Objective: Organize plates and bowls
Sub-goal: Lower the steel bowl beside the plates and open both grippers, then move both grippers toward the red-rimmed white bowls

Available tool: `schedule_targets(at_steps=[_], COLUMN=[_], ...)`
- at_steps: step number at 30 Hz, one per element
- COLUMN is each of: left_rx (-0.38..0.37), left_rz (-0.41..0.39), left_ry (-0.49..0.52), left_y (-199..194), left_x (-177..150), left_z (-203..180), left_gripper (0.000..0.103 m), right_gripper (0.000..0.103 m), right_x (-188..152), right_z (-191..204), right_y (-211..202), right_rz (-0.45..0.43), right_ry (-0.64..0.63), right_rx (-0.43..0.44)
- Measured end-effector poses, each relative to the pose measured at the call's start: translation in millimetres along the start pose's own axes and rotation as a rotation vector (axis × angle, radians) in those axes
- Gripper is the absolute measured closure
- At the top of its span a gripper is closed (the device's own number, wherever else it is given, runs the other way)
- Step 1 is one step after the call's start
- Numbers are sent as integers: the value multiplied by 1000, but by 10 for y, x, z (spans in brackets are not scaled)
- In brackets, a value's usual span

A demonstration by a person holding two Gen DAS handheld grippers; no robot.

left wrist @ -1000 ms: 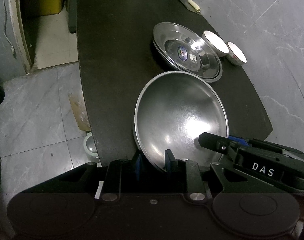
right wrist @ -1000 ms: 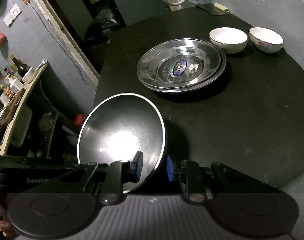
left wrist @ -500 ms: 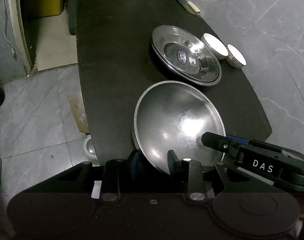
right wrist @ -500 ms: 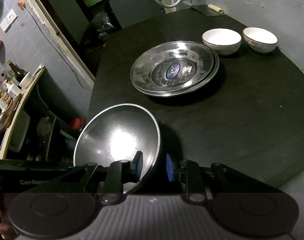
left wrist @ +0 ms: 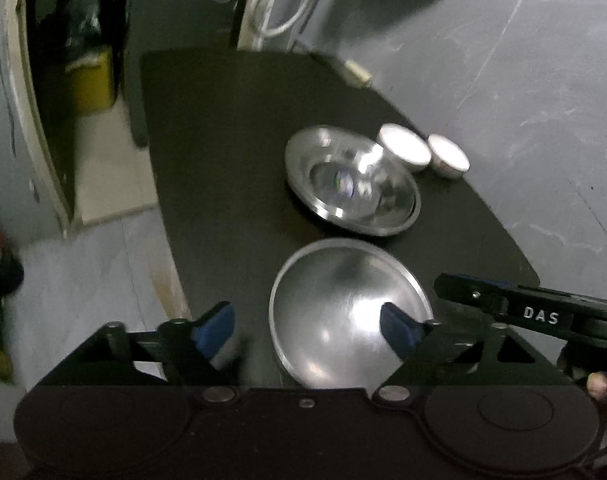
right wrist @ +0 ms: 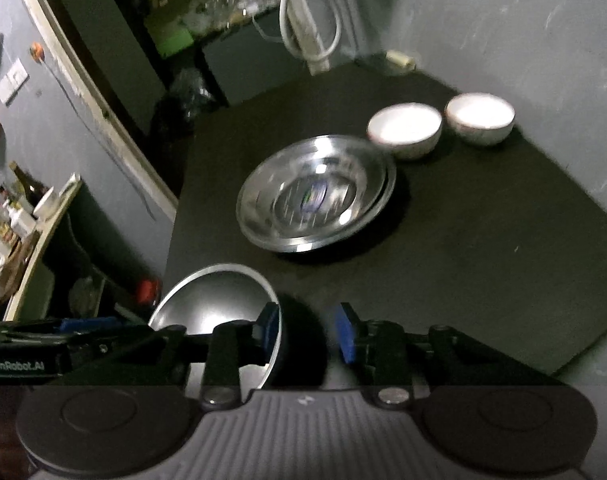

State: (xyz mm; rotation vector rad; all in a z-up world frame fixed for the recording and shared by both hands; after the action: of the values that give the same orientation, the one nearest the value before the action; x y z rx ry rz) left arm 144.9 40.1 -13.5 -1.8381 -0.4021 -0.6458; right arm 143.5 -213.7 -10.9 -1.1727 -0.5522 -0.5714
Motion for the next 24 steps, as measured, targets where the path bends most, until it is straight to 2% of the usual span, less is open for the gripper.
schedule_targets(at_steps=[2, 4, 7, 13, 15, 24], left_rx=[-2, -20, -50, -63, -66, -29], left_rz=[-44, -84, -122, -134, -143, -170], left_ry=[15, 32, 64, 122, 134, 190], left_y=[-7, 4, 66, 314, 399, 854], left_x=[92, 195, 353, 646, 744, 1288], left_z=[-44, -97, -199, -432, -482, -638], left_gripper=[9, 2, 1, 1, 1, 1], right_gripper=[51, 36, 21, 4, 1, 0], right_x=[53, 107, 174, 301, 364, 732], right_z=[-55, -127, -275, -663, -797, -1246], right_y=[-59, -96, -126, -121, -96, 146], right_rz=[-32, -53, -81, -113, -122, -124], right_ry=[9, 18, 36, 109, 132, 190], right_rx=[-7, -21, -61, -133, -155, -196])
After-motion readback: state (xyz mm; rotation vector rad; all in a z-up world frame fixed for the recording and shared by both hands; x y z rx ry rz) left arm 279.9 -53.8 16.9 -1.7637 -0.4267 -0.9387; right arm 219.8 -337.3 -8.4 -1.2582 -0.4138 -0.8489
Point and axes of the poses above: each gripper's, at about its wrist camera, not at the fingertips, and y roughly the way its jaws point, z to its left, x to its top, the point moved 4 cm from there along y, roughly the way its jaws point, and after that the axes turned 1 degree about -x, right-handed, at the moved point
